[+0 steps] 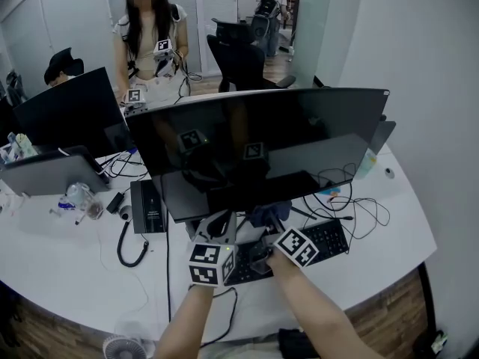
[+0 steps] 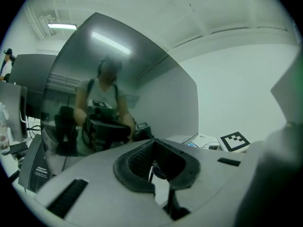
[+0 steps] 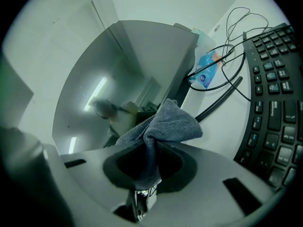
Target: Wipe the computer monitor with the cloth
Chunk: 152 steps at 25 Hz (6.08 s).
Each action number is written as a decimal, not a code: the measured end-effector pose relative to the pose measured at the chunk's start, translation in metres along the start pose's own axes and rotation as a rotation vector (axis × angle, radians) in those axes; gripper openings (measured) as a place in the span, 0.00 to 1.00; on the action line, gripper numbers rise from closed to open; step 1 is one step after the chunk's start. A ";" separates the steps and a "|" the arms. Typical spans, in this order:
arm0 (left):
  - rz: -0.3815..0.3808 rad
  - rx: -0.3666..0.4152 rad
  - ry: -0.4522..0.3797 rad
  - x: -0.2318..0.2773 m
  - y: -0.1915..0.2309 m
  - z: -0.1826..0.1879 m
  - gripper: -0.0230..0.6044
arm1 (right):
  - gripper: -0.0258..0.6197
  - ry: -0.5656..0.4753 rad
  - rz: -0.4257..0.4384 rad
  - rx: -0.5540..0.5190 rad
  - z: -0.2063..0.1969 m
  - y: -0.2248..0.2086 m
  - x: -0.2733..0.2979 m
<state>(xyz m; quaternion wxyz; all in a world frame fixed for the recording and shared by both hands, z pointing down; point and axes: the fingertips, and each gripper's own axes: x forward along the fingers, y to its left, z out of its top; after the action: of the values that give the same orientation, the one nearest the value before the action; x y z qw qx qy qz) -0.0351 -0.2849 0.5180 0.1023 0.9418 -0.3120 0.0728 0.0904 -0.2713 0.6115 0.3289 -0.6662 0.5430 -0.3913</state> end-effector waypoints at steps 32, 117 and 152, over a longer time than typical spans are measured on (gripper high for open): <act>0.150 -0.071 -0.023 -0.056 0.066 -0.010 0.05 | 0.13 0.139 0.073 -0.006 -0.086 0.043 0.015; 0.427 -0.120 -0.124 -0.167 0.160 0.016 0.05 | 0.13 0.622 0.383 -0.301 -0.241 0.184 0.042; 0.405 -0.068 -0.146 -0.167 0.140 0.048 0.05 | 0.13 0.540 0.490 -0.282 -0.198 0.249 0.033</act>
<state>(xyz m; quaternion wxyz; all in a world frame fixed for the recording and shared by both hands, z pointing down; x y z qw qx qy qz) -0.2487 -0.3109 0.4583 0.0945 0.8585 -0.5039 0.0130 -0.1962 -0.3546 0.4970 0.1630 -0.4285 0.8016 -0.3837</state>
